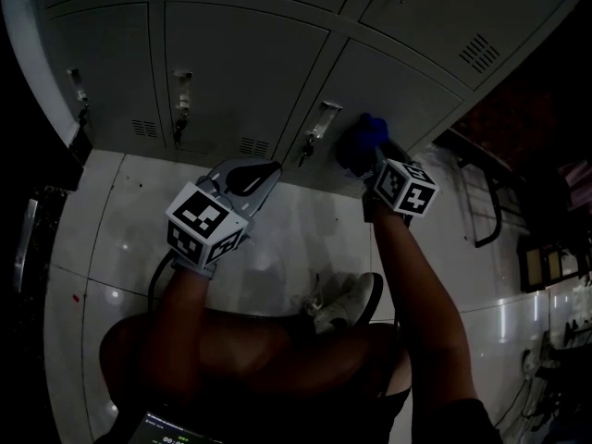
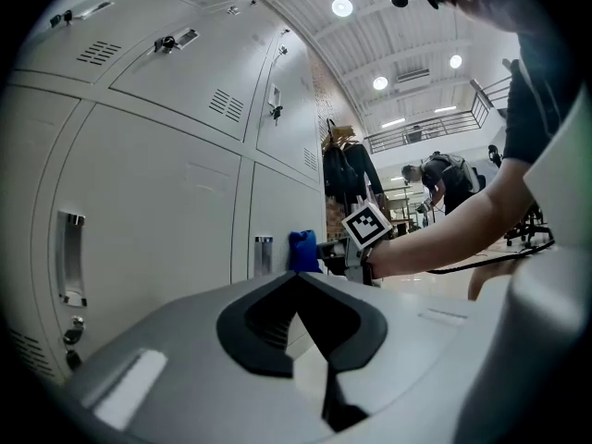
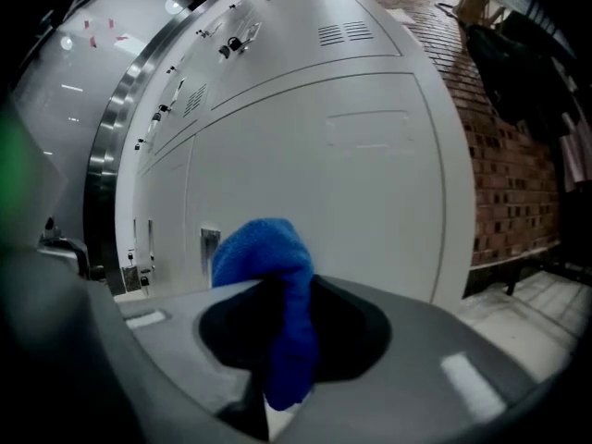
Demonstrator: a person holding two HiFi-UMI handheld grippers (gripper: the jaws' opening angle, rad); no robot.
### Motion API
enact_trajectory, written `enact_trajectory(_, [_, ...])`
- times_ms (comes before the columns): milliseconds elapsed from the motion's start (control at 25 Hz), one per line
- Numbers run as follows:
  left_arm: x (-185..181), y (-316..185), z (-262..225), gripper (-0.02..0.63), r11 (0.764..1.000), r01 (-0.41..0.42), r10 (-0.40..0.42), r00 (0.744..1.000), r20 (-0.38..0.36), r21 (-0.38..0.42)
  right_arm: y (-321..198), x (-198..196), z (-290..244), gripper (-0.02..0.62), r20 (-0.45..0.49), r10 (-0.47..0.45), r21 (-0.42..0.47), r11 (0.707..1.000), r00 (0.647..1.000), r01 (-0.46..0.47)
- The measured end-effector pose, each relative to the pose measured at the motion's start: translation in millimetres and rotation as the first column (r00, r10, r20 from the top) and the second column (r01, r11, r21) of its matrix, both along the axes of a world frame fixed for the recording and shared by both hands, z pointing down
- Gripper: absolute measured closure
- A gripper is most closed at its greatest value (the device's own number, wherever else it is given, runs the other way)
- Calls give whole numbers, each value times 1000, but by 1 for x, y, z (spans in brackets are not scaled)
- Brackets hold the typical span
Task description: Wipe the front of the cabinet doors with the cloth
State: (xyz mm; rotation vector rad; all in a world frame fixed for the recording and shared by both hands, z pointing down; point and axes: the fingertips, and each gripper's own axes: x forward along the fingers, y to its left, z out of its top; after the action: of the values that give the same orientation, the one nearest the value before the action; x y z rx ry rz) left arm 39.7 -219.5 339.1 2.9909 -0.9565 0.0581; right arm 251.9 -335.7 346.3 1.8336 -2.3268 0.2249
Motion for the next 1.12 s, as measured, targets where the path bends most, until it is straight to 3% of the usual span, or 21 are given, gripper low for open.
enact_trajectory(360, [4,0,4,606,1000,-6,6,1000,13,-5,13,100,10,518,112,192,-35,981,975,-189])
enact_trajectory(480, [4,0,4,606,1000,-7,7,1000,15,-5,16,117,12,518,83,219,-27,976,972,-217])
enact_trajectory(640, [3,0,3,606,1000,-4,4,1000,11,-5,20,123,16,518,111,249,-50,968,962,-245])
enact_trajectory(800, [2,-1,2,606,1000,1,-1,1000,8,-4,30,107,16,518,104,244,-38,970,964,-241])
enact_trajectory(920, [2,0,1,606,1000,2,-2,1000,3,-1,34,64,17,518,108,158,-23,987,982,-156])
enact_trajectory(1120, [0,-1,-1,606,1000,6,-6,1000,-7,1,27,-5,36,518,16,43,-19,999,999,-42])
